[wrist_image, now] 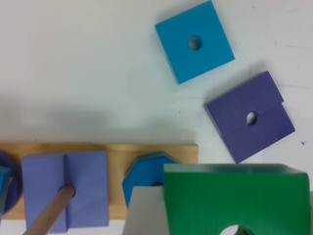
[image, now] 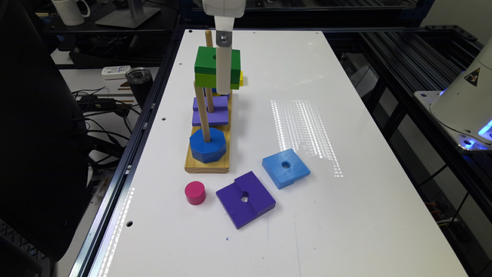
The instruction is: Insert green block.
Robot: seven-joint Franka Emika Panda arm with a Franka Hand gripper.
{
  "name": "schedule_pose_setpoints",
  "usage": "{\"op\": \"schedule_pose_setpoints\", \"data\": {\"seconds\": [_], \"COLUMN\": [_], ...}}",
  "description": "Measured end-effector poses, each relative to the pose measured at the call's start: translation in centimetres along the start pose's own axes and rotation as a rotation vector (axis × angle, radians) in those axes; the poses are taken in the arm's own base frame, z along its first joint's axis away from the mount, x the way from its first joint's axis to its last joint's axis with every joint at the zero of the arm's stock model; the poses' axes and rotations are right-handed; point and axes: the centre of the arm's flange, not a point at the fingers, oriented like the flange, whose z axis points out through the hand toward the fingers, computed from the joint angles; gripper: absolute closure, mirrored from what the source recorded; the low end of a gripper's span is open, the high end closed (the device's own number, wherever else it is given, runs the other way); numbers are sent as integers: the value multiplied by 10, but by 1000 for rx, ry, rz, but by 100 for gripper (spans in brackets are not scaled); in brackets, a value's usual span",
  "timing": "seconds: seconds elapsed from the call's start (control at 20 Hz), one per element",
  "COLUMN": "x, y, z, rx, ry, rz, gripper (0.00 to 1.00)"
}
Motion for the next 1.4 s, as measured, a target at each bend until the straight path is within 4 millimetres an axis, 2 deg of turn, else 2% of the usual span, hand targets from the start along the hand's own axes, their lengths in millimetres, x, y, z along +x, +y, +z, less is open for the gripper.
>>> {"op": "schedule_pose_setpoints", "data": {"seconds": [0.6,0.85,1.4], "x": [0,12,12], "y": [1,10,10], "z": [2,2,3], "rx": [-3,-6,-6], "ry": [-2,-1,-1], "rz": [1,6,6], "gripper": [100,100,100]}}
